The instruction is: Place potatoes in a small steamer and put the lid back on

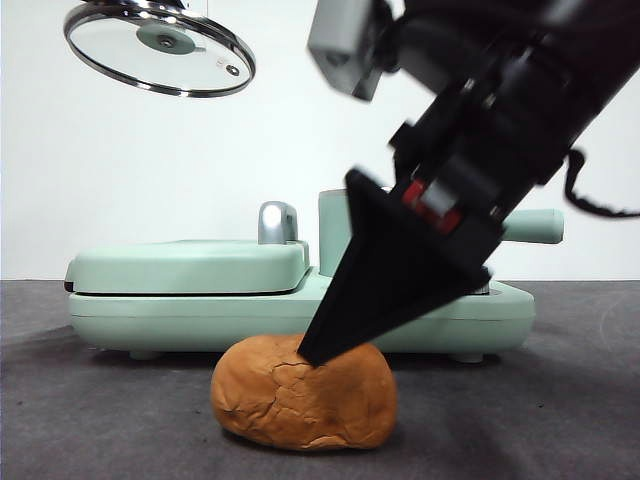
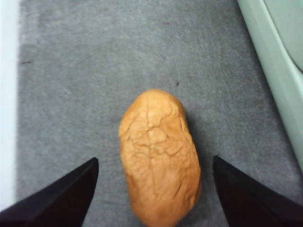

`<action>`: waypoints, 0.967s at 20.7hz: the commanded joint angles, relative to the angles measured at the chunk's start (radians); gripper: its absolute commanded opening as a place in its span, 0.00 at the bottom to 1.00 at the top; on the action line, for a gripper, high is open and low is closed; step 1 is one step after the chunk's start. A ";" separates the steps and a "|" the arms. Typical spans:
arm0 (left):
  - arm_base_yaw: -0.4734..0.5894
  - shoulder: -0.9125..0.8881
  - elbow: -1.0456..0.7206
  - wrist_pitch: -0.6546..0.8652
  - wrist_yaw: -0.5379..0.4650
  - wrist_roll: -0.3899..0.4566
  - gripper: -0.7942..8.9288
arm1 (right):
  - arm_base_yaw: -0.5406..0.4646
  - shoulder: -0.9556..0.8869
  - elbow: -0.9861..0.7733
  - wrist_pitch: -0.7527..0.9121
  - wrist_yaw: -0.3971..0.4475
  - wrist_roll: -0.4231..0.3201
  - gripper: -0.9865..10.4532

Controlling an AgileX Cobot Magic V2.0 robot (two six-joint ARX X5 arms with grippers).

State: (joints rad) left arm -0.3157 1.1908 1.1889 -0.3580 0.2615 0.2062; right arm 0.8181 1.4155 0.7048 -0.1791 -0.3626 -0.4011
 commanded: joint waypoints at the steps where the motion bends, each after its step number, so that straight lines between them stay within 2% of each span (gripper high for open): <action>1: 0.002 -0.013 0.014 0.027 0.005 0.018 0.09 | 0.011 0.048 0.017 0.026 0.001 -0.007 0.42; 5: 0.002 -0.023 0.014 0.027 0.005 0.018 0.09 | 0.014 0.089 0.017 0.012 0.003 0.010 0.41; 8: 0.002 -0.024 0.014 0.021 0.005 0.021 0.09 | 0.014 0.086 0.017 0.010 0.004 0.089 0.26; 12: 0.002 -0.024 0.014 0.016 0.005 0.026 0.09 | 0.013 0.048 0.036 -0.057 0.010 0.212 0.26; 16: 0.002 -0.024 0.014 0.013 0.005 0.029 0.09 | 0.006 -0.042 0.144 -0.293 0.135 0.309 0.26; 17: 0.002 -0.024 0.014 0.013 0.005 0.028 0.09 | -0.002 -0.069 0.217 -0.413 0.191 0.349 0.26; 20: 0.002 -0.024 0.014 0.013 0.005 0.014 0.09 | -0.027 -0.084 0.374 -0.622 0.267 0.396 0.26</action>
State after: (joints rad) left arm -0.3115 1.1748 1.1881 -0.3714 0.2619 0.2207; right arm 0.7837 1.3228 1.0592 -0.7925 -0.1005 -0.0441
